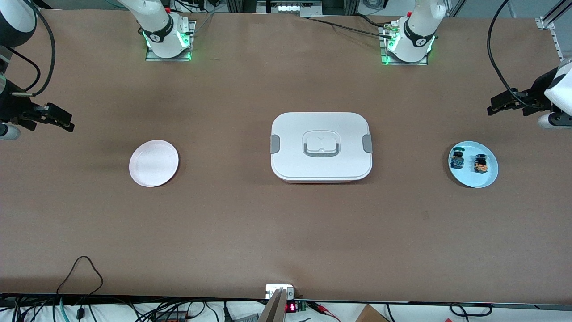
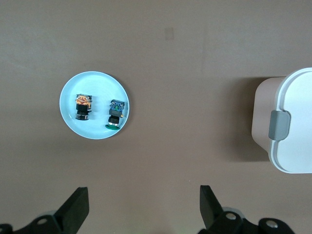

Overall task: Transfer orange switch to right arm and place
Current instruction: 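Move the left gripper over the light-blue plate of switches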

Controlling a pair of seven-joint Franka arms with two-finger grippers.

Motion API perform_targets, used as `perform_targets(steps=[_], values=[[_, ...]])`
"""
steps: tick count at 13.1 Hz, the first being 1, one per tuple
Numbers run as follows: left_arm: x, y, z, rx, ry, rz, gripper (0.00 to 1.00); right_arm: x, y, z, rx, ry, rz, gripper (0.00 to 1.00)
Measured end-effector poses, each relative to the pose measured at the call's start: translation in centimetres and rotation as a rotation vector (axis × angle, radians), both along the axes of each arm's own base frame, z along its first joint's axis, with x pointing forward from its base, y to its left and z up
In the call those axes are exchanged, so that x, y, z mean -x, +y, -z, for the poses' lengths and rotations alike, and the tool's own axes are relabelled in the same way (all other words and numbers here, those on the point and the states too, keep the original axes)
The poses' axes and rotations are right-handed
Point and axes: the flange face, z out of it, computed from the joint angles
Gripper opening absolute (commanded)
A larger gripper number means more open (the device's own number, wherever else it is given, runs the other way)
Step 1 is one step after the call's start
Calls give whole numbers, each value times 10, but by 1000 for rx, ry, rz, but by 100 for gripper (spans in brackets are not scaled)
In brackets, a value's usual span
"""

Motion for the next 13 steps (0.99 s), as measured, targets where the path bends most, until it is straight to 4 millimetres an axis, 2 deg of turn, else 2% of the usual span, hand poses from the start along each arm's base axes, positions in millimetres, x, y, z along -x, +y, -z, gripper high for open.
perform_targets(steps=[8,10,13], values=[[1,-5,1,-23,11,27,100,6,7,-5,-3,59,-9,100],[-1,1,11,-21,29,81,100,7,12,-5,-3,66,-18,100],[-10,23,39,-12,71,215,100,7,14,-4,-3,69,-20,100]])
